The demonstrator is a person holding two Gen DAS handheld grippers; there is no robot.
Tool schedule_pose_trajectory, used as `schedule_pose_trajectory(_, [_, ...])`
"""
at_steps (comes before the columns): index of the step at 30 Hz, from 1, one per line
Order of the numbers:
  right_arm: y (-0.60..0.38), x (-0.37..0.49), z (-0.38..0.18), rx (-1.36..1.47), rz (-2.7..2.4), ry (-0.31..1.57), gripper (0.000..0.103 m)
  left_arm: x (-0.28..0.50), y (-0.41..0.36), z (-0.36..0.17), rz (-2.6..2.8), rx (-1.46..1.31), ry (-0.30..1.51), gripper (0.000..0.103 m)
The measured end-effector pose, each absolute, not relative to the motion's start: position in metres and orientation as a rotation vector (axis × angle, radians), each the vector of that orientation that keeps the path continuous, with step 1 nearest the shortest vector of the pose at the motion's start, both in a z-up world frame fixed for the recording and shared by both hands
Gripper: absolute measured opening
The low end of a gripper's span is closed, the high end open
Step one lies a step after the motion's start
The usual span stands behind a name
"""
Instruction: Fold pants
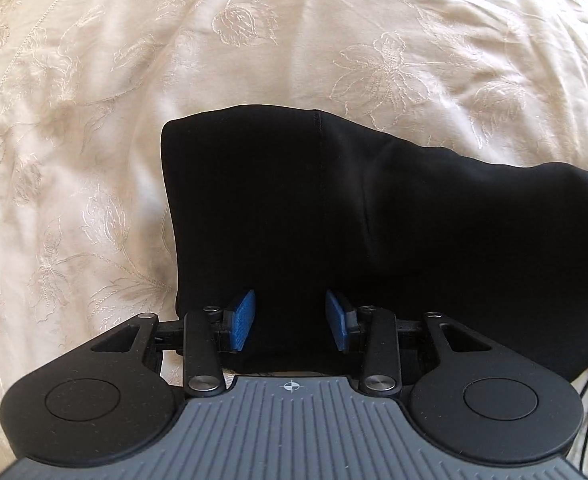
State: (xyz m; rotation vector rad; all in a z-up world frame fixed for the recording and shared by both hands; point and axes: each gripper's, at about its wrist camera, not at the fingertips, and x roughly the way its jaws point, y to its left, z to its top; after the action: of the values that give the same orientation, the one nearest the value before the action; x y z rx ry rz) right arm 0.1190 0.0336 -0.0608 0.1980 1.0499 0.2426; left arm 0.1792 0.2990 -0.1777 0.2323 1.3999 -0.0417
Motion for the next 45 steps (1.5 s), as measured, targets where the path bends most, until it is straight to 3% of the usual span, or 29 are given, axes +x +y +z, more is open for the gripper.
schedule_pose_trajectory(5, [-0.006, 0.149, -0.069, 0.201, 0.175, 1.084, 0.033, 0.175, 0.299, -0.166, -0.008, 0.237, 1.422, 0.038])
schedule_pose_trajectory(12, [-0.055, 0.189, -0.096, 0.285, 0.08, 1.123, 0.032, 0.174, 0.276, -0.124, -0.005, 0.148, 1.314, 0.038])
schedule_pose_trajectory(19, [-0.093, 0.232, -0.138, 0.415, 0.086, 1.299, 0.039, 0.162, 0.232, -0.164, -0.029, 0.232, 1.424, 0.039])
schedule_pose_trajectory(25, [-0.091, 0.225, -0.168, 0.459, 0.269, 1.509, 0.039, 0.151, 0.219, -0.172, -0.003, 0.313, 1.396, 0.039])
schedule_pose_trajectory(27, [-0.086, 0.213, -0.158, 0.449, 0.363, 1.471, 0.028, 0.153, 0.218, -0.166, 0.006, 0.302, 1.404, 0.037])
schedule_pose_trajectory(28, [-0.083, 0.205, -0.149, 0.434, 0.409, 1.442, 0.012, 0.155, 0.219, -0.16, 0.006, 0.287, 1.402, 0.037])
schedule_pose_trajectory(29, [-0.078, 0.195, -0.139, 0.403, 0.442, 1.417, 0.007, 0.162, 0.221, -0.154, 0.0, 0.258, 1.392, 0.037])
schedule_pose_trajectory(36, [-0.05, 0.123, -0.1, 0.143, 0.544, 1.213, 0.006, 0.204, 0.2, -0.095, -0.049, 0.19, 1.234, 0.039])
schedule_pose_trajectory(45, [-0.034, 0.072, -0.107, -0.001, 0.506, 1.153, 0.006, 0.239, 0.138, -0.131, -0.245, 0.318, 1.318, 0.039])
